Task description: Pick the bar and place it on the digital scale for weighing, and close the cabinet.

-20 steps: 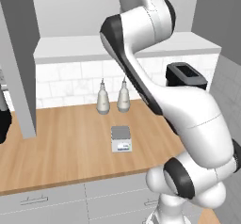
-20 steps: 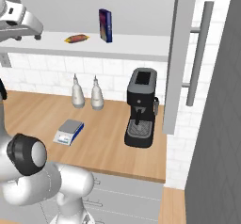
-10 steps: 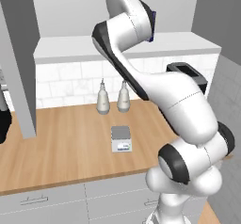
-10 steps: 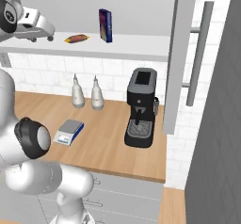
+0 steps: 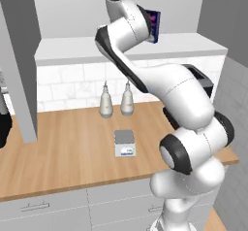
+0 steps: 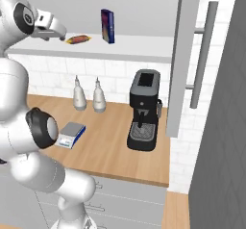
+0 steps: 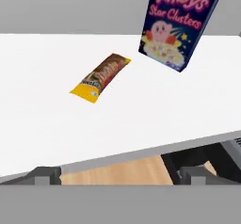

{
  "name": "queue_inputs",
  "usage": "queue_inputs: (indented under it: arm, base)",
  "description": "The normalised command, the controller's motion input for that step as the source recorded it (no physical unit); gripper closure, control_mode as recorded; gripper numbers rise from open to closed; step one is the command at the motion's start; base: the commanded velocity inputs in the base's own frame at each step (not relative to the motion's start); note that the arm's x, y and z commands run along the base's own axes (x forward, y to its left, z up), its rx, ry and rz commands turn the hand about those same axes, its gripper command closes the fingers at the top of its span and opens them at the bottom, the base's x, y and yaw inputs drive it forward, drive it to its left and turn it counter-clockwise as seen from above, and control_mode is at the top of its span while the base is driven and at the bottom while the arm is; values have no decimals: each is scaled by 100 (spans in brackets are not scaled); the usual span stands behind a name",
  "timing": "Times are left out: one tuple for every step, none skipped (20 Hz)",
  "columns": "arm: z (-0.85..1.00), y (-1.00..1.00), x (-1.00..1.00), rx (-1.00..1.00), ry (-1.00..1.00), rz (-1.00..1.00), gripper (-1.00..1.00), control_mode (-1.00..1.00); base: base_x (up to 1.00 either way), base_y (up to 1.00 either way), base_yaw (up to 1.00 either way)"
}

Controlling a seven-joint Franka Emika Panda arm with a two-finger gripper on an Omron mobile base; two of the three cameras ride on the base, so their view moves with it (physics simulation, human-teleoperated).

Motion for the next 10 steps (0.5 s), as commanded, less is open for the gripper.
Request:
queue_inputs:
  arm:
    - [-9,0,62,1,0,-4,-100,-100]
    - [-3,0,69,0,0,-2,-100,-100]
    - [0,0,59,0,0,-5,-100,-100]
    - [0,0,49,0,0,-10,-100,-100]
    - [0,0,45,0,0,-15,-100,-100]
    - [0,0,24,0,0,-19,-100,-100]
    - [0,0,20,0,0,-21,-100,-100]
    - [0,0,21,0,0,-21,-100,-100]
    - [0,0,19,0,0,-21,-100,-100]
    - [-1,0,19,0,0,-20,-100,-100]
  base:
    - [0,0,0]
    - [0,0,0]
    - [0,0,0]
    - [0,0,0]
    - [0,0,0]
    - [0,0,0]
    - [0,0,0]
    - [0,0,0]
    - [0,0,0]
    - [0,0,0]
